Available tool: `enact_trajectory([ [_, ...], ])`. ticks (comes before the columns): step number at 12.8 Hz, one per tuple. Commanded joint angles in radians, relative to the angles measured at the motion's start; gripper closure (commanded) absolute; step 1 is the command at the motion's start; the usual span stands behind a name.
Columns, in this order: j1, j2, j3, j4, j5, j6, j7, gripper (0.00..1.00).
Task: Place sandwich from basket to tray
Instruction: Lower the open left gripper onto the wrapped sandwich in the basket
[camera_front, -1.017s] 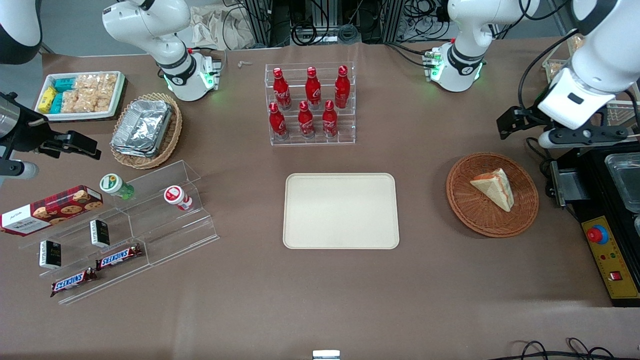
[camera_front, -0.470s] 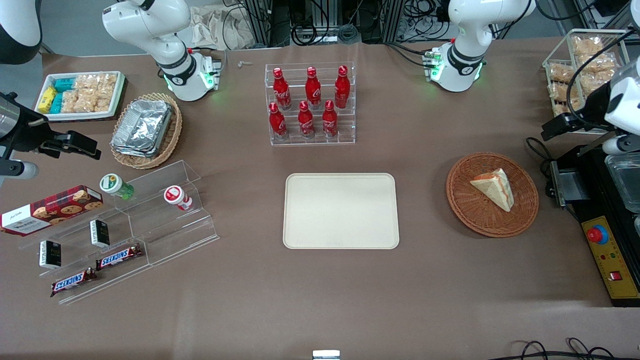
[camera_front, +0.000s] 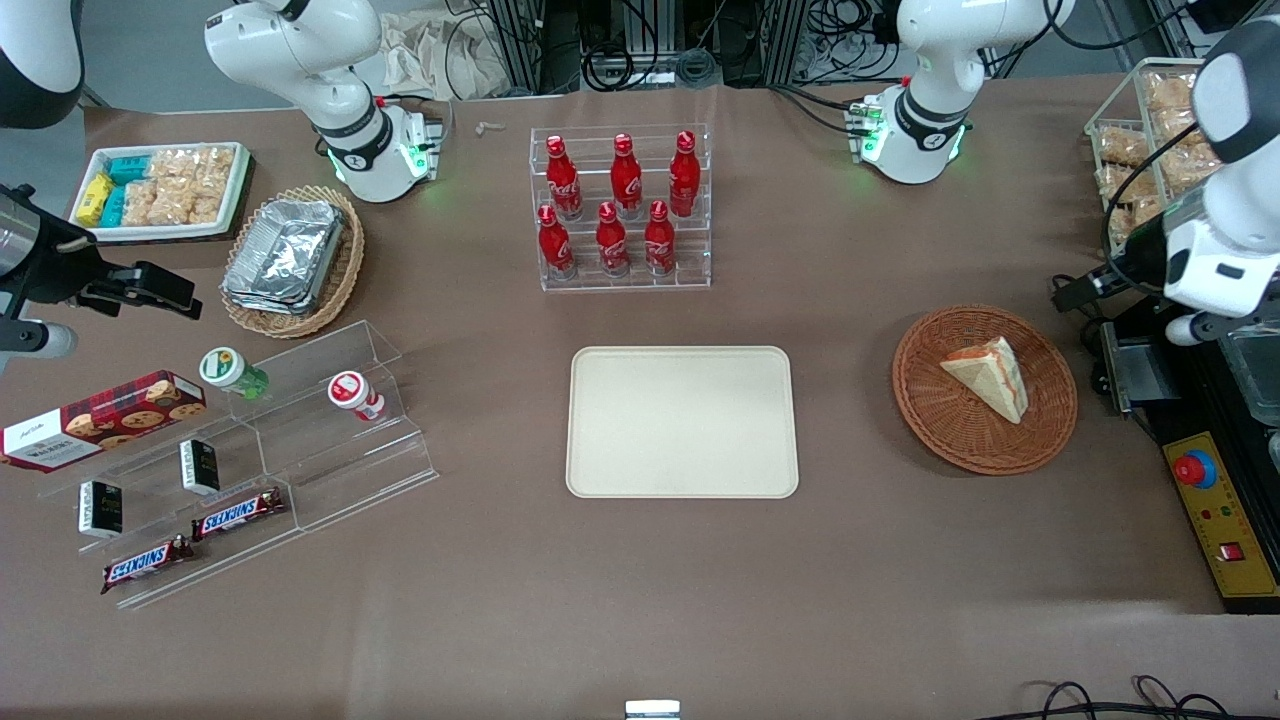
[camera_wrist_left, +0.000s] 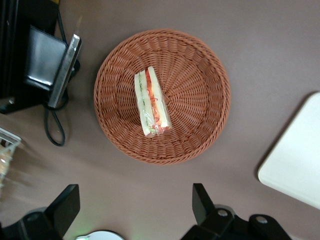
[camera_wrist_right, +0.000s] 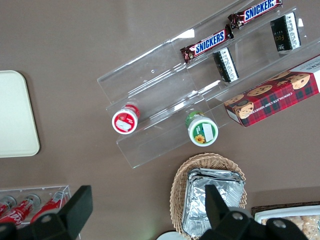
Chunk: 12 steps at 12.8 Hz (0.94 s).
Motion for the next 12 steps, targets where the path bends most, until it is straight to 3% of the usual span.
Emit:
enact_trajectory([
  [1, 0.002, -0.051, -0.012, -0.136, -0.014, 0.133, -0.128, 0.00],
  [8, 0.004, 0.040, -0.007, -0.271, -0.001, 0.368, -0.198, 0.00],
  [12, 0.001, 0.159, -0.006, -0.283, 0.002, 0.501, -0.295, 0.00],
])
